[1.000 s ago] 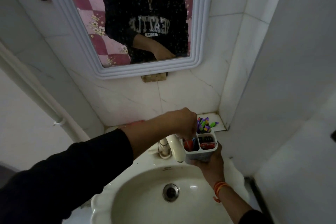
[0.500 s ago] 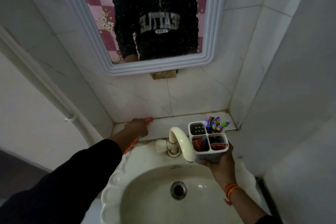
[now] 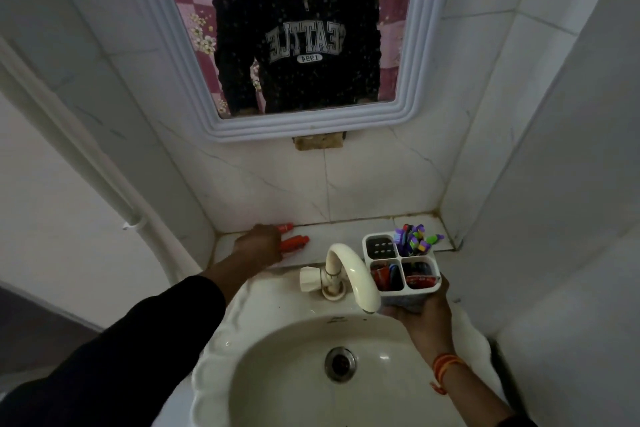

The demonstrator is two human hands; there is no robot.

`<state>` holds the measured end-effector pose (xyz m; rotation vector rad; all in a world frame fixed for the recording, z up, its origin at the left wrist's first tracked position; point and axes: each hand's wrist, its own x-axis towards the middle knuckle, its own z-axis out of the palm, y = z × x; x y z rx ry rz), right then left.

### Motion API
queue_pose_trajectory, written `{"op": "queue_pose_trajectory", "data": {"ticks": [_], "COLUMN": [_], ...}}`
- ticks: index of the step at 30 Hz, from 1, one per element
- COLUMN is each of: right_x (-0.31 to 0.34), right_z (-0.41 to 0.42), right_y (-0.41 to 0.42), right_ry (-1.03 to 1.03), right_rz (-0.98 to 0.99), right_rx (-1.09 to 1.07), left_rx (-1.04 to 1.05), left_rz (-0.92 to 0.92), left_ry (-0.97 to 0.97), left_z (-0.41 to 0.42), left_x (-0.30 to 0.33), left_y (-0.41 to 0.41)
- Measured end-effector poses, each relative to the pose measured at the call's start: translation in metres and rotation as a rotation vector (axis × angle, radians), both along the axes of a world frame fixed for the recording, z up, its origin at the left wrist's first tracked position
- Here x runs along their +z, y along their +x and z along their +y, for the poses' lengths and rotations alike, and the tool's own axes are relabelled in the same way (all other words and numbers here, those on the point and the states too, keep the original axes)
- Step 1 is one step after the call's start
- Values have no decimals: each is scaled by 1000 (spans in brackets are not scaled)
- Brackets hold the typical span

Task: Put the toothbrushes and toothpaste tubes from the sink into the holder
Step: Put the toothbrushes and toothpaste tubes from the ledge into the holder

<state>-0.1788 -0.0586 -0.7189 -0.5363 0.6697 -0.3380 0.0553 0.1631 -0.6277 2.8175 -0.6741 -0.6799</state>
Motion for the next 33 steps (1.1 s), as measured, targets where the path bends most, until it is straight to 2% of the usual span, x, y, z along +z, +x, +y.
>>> {"op": "queue_pose_trajectory", "data": {"ticks": [1, 3, 5, 8, 11, 13, 16, 19, 21, 23, 26, 28, 30, 33], "right_x": [2, 11, 19, 27, 23, 21, 23, 29, 27, 31, 32, 29, 25, 20], "right_z": [-4, 1, 5, 9, 11, 10, 12, 10, 10, 10, 8, 7, 8, 9], "right_y": [-2, -7, -11, -15, -19, -17, -20, -18, -14, -12, -9, -9, -9, -8], "right_ry": [31, -249, -378, -414, -564, -517, -604, -543, -347, -215, -163, -189, -235, -285], "right_rz": [-78, -52, -79, -3, 79, 46, 76, 101, 81, 45, 1, -6, 21, 36], "right_rx": [5, 21, 40, 65, 77, 166, 109, 74, 51, 9, 24, 36, 27, 13], "left_rx": [18, 33, -70, -250, -351, -402, -430, -355, -194, -111, -126, -73, -41, -44], "left_rz": [-54, -154, -268, -386, -426, -413, -308, -10, 175, 149, -60, -80, -59, -110], "left_ry": [11, -7, -65, -43, -46, -20, 1, -85, -269, -320, 37, 252, 378, 418], "left_z": [-11, -34, -53, -80, -108, -123, -140, -146, -136, -120, -83, -56, -34, -16], "left_x": [21, 64, 100, 143, 161, 160, 144, 131, 127, 112, 73, 37, 1, -36], "left_y": [-5, -16, -31, -51, -72, -87, -102, -94, -77, -52, -13, 9, 25, 35]}}
